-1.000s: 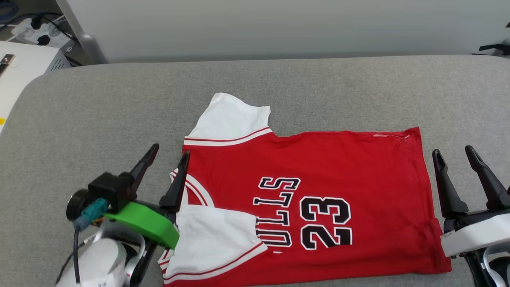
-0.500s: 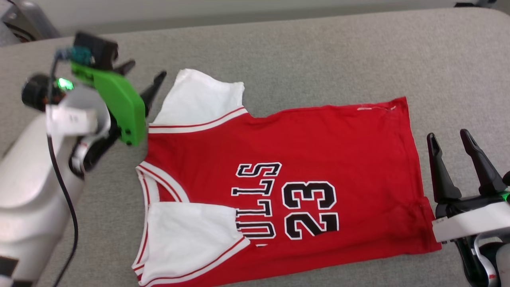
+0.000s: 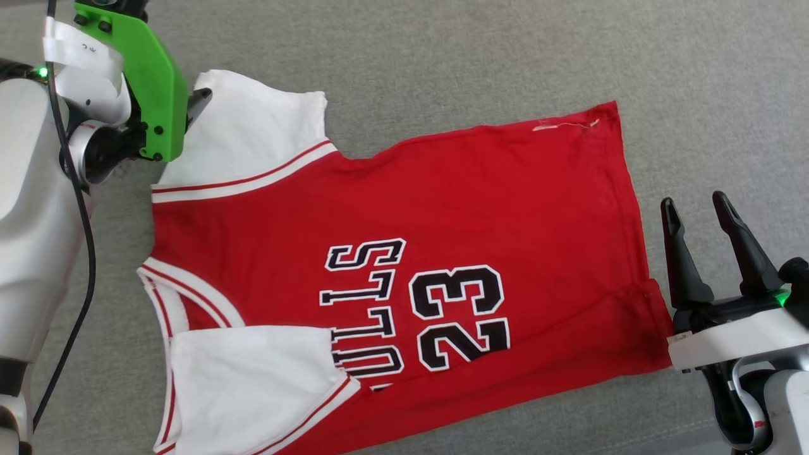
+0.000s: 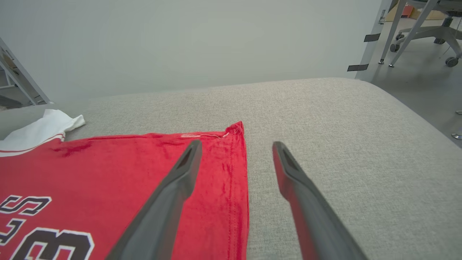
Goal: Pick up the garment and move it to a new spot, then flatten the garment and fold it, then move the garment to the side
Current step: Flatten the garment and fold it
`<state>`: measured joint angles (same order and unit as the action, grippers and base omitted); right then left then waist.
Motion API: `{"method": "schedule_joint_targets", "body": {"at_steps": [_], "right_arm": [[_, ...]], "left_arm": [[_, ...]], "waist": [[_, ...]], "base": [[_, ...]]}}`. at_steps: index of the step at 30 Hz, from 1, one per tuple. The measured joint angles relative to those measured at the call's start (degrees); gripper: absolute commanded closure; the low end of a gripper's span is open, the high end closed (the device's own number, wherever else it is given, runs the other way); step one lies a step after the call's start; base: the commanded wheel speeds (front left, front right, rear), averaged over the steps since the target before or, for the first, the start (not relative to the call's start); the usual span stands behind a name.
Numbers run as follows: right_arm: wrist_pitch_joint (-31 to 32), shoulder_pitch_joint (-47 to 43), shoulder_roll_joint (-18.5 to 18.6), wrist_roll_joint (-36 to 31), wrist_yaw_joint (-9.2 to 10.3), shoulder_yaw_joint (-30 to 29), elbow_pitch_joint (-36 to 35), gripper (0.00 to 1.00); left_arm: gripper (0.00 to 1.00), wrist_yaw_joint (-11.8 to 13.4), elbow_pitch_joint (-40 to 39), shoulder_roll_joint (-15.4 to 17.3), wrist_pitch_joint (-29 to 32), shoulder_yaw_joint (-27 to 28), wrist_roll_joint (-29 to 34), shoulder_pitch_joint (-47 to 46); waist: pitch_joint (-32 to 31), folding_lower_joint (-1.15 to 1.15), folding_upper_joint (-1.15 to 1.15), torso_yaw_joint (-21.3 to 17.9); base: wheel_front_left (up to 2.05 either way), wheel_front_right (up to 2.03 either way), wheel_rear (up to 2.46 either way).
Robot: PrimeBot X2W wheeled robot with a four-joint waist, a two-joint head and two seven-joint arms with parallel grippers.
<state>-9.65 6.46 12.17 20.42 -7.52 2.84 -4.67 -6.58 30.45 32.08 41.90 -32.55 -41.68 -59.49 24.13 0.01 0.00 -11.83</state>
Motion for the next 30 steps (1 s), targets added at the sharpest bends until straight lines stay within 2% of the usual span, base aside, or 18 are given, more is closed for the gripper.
{"method": "schedule_joint_targets", "body": {"at_steps": [7, 11, 15, 16, 17, 18, 21, 30], "right_arm": [[-0.8, 1.2, -0.4, 0.0, -0.01, 1.1, 1.3, 0.00], [-0.8, 1.4, -0.8, 0.1, 0.00, 1.5, 2.1, 0.00], [-0.8, 2.0, -0.8, 0.1, -0.01, 2.5, 2.3, 0.00], [-0.8, 2.1, -0.8, 0.1, -0.01, 2.6, 2.4, 0.00], [-0.8, 2.1, -0.8, 0.1, -0.01, 2.7, 2.5, 0.00], [-0.8, 2.1, -0.8, 0.1, -0.01, 2.7, 2.5, 0.00], [-0.8, 2.2, -0.7, 0.1, -0.01, 2.6, 2.5, 0.00], [0.6, 2.2, 1.0, 0.1, -0.01, 1.5, 3.2, 0.00]], "left_arm": [[0.00, 0.3, 5.6, -0.1, -1.1, -0.3, 0.4, -1.8], [0.00, 1.1, 7.6, -0.1, -5.2, -0.2, 1.5, -2.2], [0.00, 1.1, 9.5, -0.1, -5.0, -0.4, 1.6, -3.1], [0.51, 1.0, 10.0, -0.1, -4.0, -0.5, 1.4, -3.3], [0.95, 0.9, 10.2, -0.2, -3.1, -0.5, 1.1, -3.5], [1.00, 0.8, 10.4, -0.3, -2.0, -0.6, 0.6, -3.8], [1.00, 0.7, 10.6, -1.1, -0.8, -0.4, -0.8, -3.8], [1.00, 0.8, 10.5, -3.4, -6.7, 1.3, -3.2, -1.7]], "waist": [[3.0, 0.00, 0.00, -2.3], [4.3, 0.00, 0.00, -3.4], [5.1, 0.00, 0.00, -4.1], [5.2, 0.00, 0.00, -4.2], [5.3, 0.00, 0.00, -4.2], [5.2, 0.00, 0.00, -4.2], [4.8, 0.00, 0.00, -4.0], [1.8, 0.00, 0.00, -2.6]], "base": [[0.00, 0.00, 0.00], [0.00, 0.00, 0.00], [0.00, 0.00, 0.00], [0.00, 0.00, 0.00], [0.00, 0.00, 0.00], [0.00, 0.00, 0.00], [0.00, 0.00, 0.00], [0.00, 0.00, 0.00]]}}
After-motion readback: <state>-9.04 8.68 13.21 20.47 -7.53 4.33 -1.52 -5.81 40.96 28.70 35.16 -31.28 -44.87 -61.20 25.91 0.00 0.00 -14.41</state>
